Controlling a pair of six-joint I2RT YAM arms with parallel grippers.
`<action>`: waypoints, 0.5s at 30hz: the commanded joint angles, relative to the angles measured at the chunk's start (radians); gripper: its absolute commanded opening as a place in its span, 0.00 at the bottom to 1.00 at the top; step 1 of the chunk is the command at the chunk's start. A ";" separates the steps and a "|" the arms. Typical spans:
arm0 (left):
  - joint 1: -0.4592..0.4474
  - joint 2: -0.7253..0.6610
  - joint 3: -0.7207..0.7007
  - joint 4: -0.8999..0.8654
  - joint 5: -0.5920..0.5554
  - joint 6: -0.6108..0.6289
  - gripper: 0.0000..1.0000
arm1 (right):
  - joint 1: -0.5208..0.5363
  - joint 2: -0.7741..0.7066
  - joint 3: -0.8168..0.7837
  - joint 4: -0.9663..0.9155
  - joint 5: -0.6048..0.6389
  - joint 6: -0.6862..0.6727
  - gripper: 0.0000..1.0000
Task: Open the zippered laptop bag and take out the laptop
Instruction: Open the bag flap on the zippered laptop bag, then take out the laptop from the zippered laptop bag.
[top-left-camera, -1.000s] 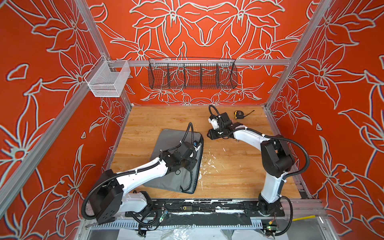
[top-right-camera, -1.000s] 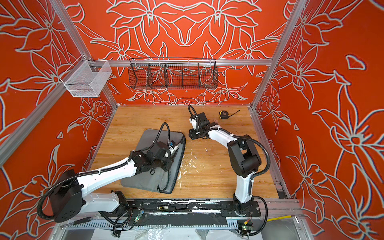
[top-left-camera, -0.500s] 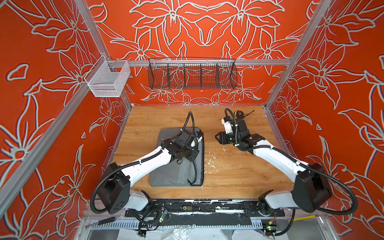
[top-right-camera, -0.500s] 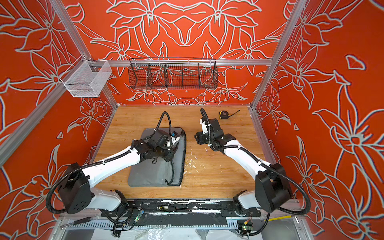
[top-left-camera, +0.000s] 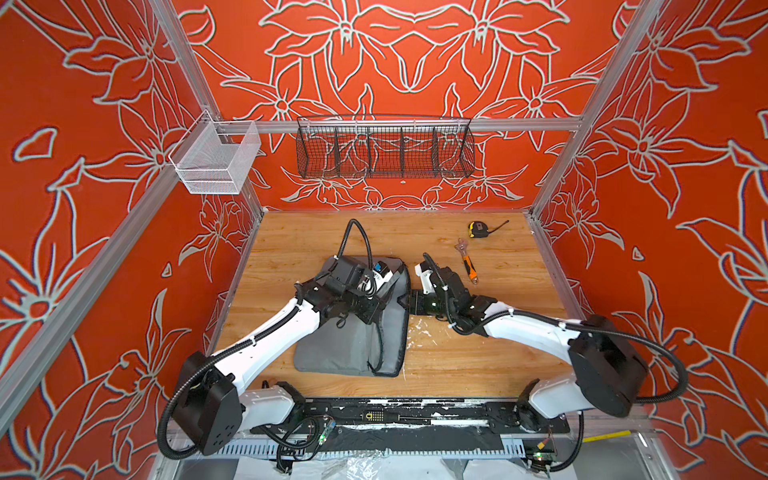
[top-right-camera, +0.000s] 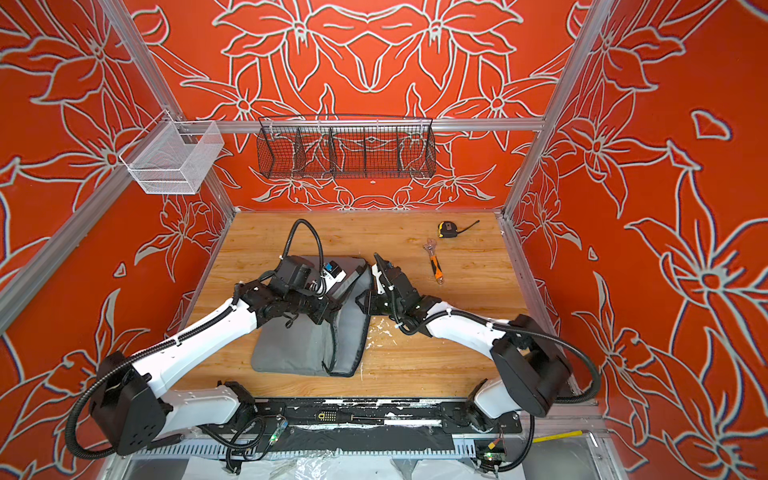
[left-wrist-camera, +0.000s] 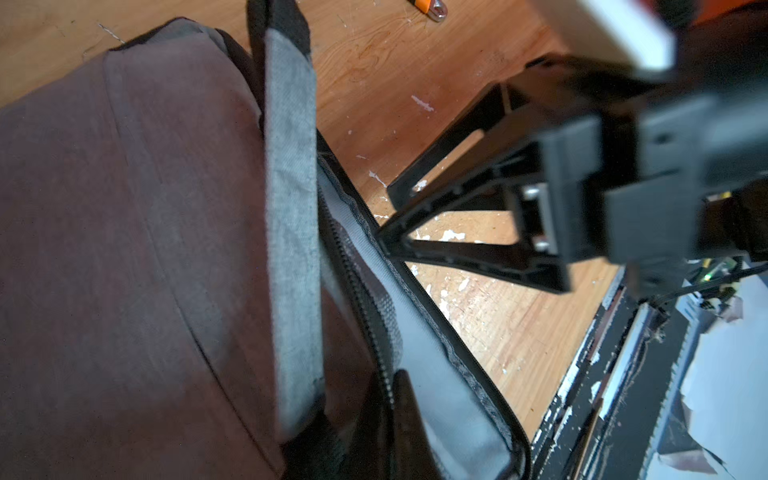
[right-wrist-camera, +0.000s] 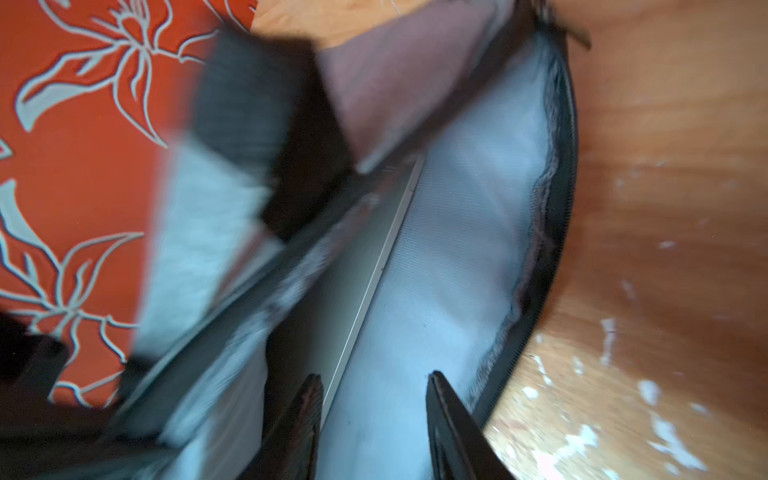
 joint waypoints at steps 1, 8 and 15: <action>0.037 -0.061 0.004 0.011 0.126 0.041 0.00 | 0.026 0.061 -0.043 0.189 -0.021 0.184 0.43; 0.076 -0.084 -0.036 0.059 0.185 -0.022 0.00 | 0.115 0.177 -0.077 0.356 0.020 0.323 0.43; 0.082 -0.098 -0.048 0.093 0.189 -0.054 0.00 | 0.157 0.346 -0.034 0.487 -0.026 0.399 0.43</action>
